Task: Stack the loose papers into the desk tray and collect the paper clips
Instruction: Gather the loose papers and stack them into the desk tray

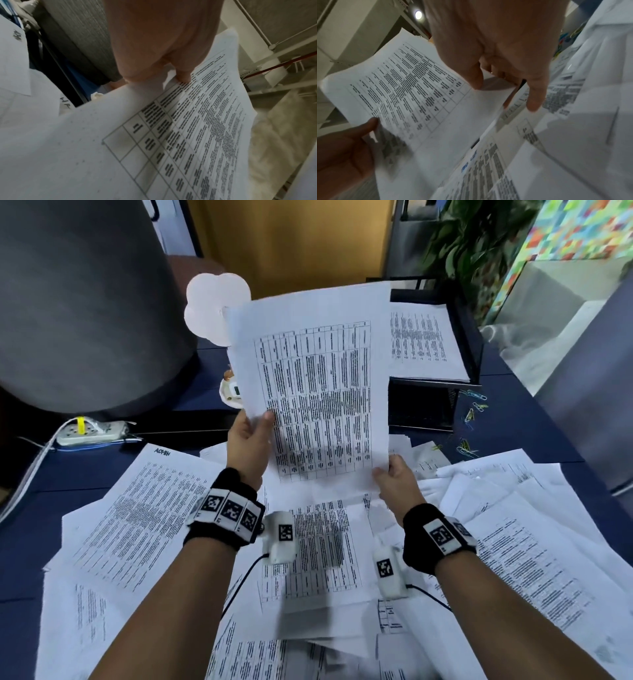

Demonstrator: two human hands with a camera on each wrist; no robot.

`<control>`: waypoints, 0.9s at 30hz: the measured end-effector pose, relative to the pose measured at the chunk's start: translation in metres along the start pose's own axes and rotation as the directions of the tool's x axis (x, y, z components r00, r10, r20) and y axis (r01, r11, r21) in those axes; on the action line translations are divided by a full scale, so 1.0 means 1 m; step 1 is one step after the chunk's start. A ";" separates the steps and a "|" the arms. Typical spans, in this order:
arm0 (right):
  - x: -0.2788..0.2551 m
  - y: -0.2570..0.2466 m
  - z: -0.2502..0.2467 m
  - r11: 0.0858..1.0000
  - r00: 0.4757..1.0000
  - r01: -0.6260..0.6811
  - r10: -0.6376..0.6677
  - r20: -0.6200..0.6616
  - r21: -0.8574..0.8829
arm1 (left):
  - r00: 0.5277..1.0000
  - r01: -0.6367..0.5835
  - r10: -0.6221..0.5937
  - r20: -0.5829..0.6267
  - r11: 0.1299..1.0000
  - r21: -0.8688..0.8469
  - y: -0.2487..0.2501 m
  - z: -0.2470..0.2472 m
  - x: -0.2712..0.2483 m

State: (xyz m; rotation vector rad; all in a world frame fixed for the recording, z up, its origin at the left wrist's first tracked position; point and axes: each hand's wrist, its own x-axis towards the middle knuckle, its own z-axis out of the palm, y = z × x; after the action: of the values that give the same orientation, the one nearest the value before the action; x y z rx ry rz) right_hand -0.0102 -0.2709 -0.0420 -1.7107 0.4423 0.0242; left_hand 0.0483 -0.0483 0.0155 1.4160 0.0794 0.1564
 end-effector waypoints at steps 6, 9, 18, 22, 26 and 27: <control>0.000 -0.001 -0.019 0.996 0.999 -0.023 0.019 0.046 0.082 | 0.995 -0.067 0.066 0.078 0.998 0.017 0.018 0.020 0.007; 0.001 -0.004 -0.031 0.989 0.999 -0.028 0.025 0.022 0.143 | 0.994 -0.083 0.078 0.071 0.995 0.062 0.024 0.038 0.012; 0.031 -0.023 -0.072 0.966 0.985 0.064 -0.021 -0.169 0.252 | 0.980 0.065 -0.142 0.143 0.893 0.445 -0.002 0.086 0.017; 0.048 -0.036 -0.095 0.963 0.975 0.067 -0.008 -0.223 0.261 | 0.983 -0.009 -0.081 0.167 0.877 0.480 -0.010 0.105 0.013; 0.069 -0.056 -0.114 0.952 0.971 0.067 0.007 -0.239 0.297 | 0.973 0.020 -0.130 0.188 0.867 0.498 -0.018 0.119 0.020; 0.075 -0.061 -0.118 0.952 0.971 0.068 0.005 -0.238 0.299 | 0.973 0.009 -0.125 0.193 0.859 0.511 -0.022 0.120 0.021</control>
State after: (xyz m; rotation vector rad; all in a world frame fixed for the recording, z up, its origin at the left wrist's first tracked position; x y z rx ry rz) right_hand 0.0503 -0.3965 0.0188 -1.4184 0.5644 -0.2625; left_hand 0.0886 -0.1653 0.0127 1.9502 -0.0163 -0.0914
